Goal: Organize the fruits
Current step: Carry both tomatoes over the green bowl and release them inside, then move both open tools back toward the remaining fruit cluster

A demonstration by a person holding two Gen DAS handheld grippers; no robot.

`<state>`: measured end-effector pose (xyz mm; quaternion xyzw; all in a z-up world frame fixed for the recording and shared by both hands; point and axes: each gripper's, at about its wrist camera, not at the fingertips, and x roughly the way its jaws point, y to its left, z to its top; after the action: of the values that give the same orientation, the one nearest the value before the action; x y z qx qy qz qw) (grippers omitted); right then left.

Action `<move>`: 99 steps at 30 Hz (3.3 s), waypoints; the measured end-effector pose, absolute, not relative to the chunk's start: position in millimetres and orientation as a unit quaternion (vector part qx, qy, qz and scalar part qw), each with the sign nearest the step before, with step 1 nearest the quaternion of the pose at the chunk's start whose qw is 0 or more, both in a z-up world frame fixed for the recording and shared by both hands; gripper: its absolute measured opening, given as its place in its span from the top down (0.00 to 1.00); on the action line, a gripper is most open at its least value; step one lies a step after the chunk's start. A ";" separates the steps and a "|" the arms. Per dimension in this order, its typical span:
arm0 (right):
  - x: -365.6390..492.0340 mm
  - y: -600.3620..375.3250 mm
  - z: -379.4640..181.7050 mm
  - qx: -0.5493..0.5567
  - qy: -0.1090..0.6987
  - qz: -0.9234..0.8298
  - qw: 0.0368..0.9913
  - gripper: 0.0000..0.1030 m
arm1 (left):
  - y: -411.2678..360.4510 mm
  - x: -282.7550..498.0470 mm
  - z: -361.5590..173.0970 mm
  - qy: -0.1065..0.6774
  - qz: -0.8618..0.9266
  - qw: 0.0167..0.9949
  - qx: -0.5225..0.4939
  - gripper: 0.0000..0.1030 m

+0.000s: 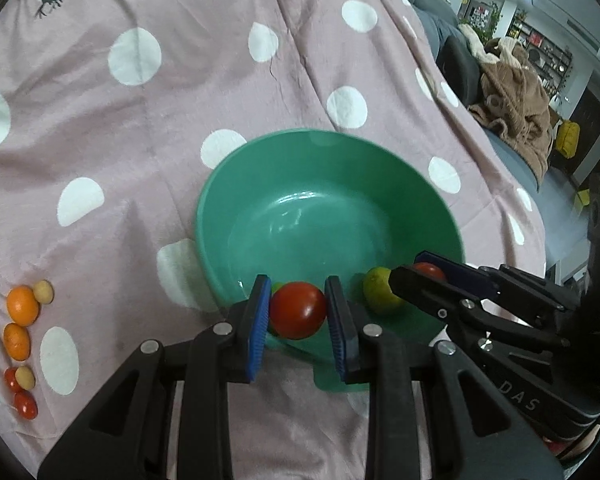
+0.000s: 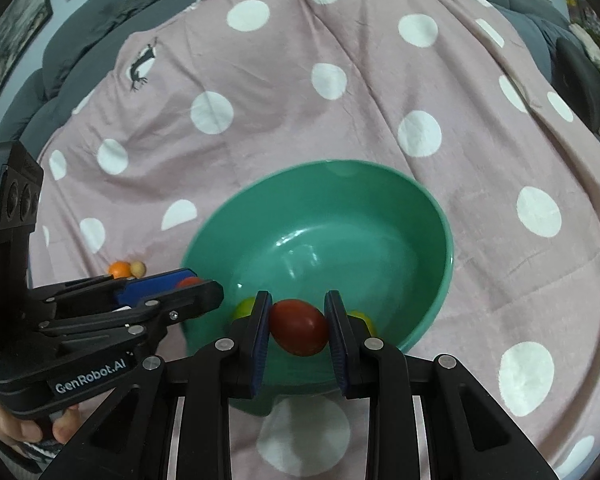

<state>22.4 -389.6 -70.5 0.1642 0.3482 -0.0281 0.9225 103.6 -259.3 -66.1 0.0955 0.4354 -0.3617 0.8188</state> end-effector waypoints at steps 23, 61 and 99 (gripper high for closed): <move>-4.3 -341.1 -47.3 0.104 0.349 -0.008 0.931 0.61 | -152.2 71.5 -61.8 0.449 -0.275 0.850 0.020 0.21; 7.5 -187.6 -72.2 0.016 0.430 0.144 0.891 0.60 | 52.4 25.9 -92.7 0.461 -0.149 0.867 -0.121 0.07; 72.4 -224.9 -119.6 0.081 0.464 0.147 0.870 0.60 | -0.3 165.4 -121.0 0.459 -0.204 0.864 -0.014 0.38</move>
<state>72.4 -224.8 -119.6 0.0811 0.4644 0.1474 0.8695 165.4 -0.3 -121.0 -0.0142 0.4593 -0.2044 0.8643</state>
